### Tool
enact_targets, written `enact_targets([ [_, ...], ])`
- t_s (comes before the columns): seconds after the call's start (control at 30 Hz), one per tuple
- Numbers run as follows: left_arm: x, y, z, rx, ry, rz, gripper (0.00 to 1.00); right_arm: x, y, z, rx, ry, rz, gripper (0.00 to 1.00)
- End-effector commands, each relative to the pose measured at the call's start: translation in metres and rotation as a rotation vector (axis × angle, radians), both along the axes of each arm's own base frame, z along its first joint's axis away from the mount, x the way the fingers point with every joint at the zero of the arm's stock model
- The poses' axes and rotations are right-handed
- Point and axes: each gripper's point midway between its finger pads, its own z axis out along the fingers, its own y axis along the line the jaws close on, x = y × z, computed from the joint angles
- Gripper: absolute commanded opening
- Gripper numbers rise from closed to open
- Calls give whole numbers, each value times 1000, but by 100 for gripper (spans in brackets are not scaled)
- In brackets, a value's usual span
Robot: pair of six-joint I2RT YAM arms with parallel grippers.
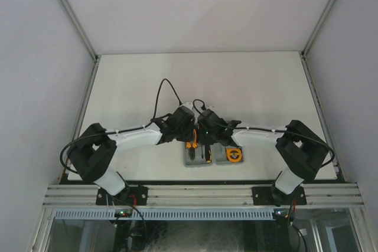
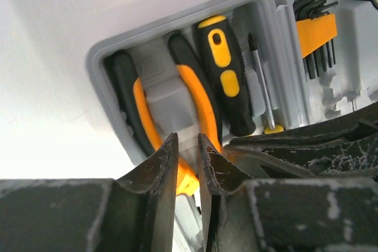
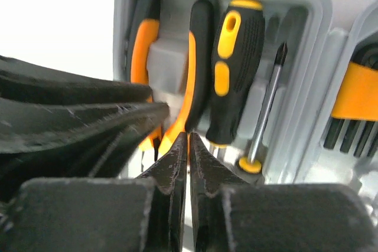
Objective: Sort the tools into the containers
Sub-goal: Adjust the engineering item in the storage box.
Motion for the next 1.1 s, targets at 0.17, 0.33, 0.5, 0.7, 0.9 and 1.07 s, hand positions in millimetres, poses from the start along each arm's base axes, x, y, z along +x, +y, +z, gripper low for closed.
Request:
enact_targets([
  [0.17,23,12,92,-82,-177,41,34,-13,4,71,110,-145,154,8],
  [0.33,27,38,105,-98,-214,107,39,-12,-58,73,-55,-158,3,15],
  [0.5,22,67,88,-98,-195,167,42,-31,-120,55,-155,-100,-119,24],
  [0.7,13,83,59,-108,-145,200,43,-53,-155,35,-177,-17,-148,23],
  [0.9,11,82,49,-114,-121,209,43,-61,-154,23,-202,43,-106,19],
  [1.07,10,83,47,-119,-118,216,44,-63,-153,17,-219,65,-96,19],
])
